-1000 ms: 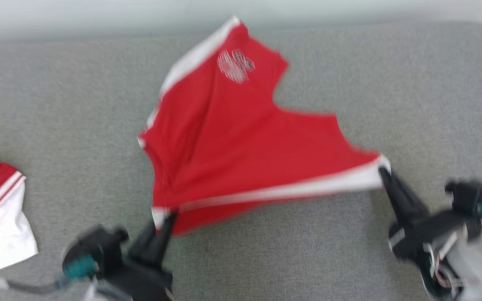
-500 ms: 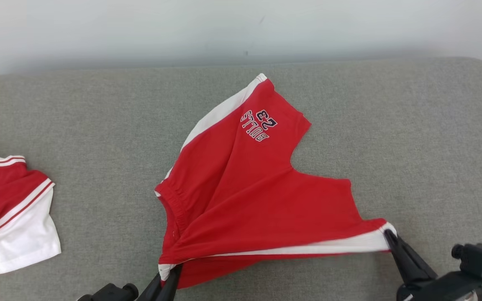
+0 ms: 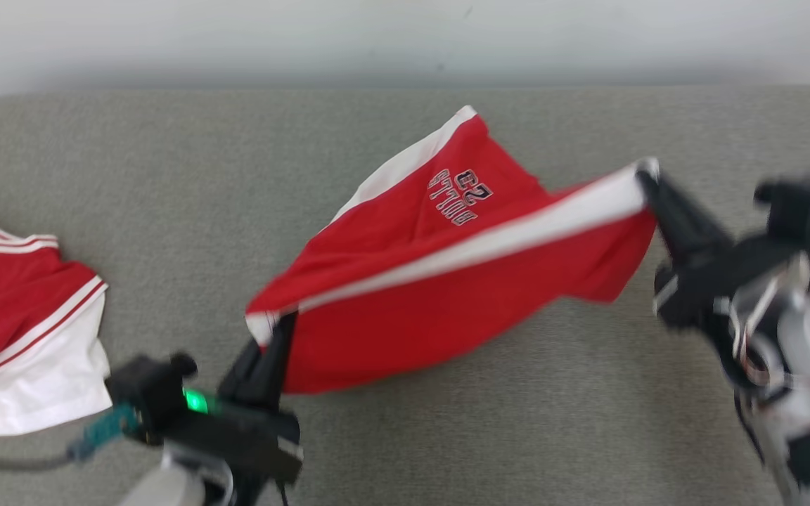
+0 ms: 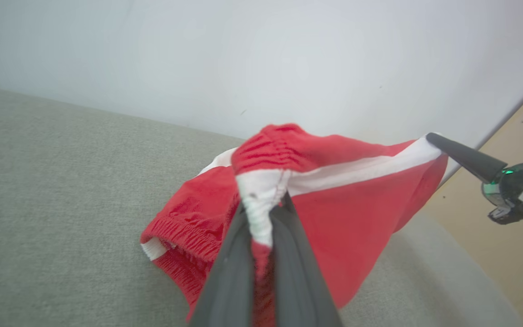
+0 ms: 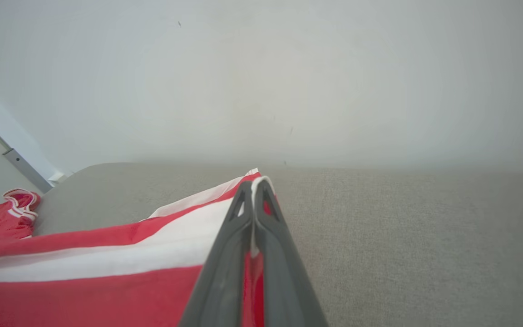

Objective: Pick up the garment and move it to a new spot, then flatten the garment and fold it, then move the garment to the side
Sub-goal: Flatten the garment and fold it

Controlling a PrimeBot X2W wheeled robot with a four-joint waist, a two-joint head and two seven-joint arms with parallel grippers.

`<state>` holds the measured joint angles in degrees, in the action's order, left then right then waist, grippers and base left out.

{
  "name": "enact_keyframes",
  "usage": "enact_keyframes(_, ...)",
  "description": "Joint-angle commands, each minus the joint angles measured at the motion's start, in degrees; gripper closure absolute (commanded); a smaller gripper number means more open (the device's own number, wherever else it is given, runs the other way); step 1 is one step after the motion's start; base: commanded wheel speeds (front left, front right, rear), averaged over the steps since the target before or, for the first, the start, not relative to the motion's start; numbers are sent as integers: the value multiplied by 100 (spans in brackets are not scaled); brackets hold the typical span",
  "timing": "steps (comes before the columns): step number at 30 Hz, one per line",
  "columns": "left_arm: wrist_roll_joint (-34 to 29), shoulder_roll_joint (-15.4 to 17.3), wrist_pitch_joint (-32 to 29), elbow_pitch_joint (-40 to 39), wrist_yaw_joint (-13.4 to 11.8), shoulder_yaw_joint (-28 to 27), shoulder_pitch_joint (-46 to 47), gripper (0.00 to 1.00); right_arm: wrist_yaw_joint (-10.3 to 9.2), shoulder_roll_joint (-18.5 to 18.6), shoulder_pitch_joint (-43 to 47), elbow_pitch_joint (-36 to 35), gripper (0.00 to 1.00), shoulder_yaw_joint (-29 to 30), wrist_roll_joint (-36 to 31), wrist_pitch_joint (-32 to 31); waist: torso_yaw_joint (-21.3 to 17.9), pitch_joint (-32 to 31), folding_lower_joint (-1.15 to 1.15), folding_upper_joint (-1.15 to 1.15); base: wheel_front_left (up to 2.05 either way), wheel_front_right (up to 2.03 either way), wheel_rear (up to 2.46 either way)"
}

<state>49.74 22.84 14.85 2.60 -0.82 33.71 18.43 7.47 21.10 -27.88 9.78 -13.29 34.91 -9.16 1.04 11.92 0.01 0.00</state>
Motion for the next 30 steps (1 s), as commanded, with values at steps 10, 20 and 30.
enact_keyframes(10,445,-678,-358,1625,415,-188,1755,100,7,-333,-2768,2607,100,-524,-282,60,549,875,-1,0,0,0,0)
enact_keyframes(20,352,-1116,-233,2935,668,-108,2862,100,7,-654,-4431,4756,100,-1035,-586,539,744,1624,-1,0,0,0,0)
enact_keyframes(30,250,-1398,-69,3870,781,35,3359,91,7,-852,-4881,5653,67,-1486,-578,1134,814,1797,-1,0,0,0,0)
